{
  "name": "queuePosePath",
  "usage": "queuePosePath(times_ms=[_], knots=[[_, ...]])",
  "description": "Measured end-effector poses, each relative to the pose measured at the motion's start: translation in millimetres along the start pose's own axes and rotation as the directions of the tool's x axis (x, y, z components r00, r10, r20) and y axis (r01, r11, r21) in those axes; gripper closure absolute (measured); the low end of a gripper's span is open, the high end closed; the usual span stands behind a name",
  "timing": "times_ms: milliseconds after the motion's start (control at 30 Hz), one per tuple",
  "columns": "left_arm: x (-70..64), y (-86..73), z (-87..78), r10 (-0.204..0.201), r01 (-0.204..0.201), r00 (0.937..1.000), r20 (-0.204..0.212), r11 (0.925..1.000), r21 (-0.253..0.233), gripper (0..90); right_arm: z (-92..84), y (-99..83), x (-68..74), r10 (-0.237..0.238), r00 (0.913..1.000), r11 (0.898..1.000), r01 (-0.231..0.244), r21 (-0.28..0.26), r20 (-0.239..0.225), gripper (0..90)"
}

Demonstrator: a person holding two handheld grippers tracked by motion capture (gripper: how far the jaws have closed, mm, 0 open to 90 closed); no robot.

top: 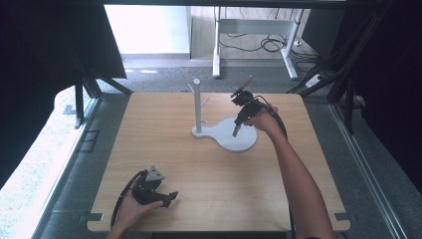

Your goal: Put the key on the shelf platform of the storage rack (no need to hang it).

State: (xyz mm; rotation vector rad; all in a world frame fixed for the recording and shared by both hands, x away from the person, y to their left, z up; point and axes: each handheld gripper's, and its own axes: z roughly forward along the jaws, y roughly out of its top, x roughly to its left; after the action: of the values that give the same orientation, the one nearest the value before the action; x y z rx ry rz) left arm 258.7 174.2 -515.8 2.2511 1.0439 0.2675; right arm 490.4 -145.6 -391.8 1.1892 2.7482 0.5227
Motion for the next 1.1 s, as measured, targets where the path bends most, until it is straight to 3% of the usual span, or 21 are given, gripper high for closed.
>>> queuePosePath(times_ms=[633, 1100], knots=[[-0.3, 0.1, 0.0, 0.000, 0.000, 1.0000, 0.004, 1.0000, 0.004, 20.0, 18.8, 4.9, -18.7, 0.050, 0.9986, 0.999, -0.050, -0.005, 0.018, 89.3], [0.3, 0.1, -0.1, 0.006, -0.006, 1.0000, 0.004, 1.0000, 0.004, 19.9, 43.5, 7.5, -21.4, 0.057, 0.9982, 0.998, -0.058, 0.012, 0.016, 89.3]])
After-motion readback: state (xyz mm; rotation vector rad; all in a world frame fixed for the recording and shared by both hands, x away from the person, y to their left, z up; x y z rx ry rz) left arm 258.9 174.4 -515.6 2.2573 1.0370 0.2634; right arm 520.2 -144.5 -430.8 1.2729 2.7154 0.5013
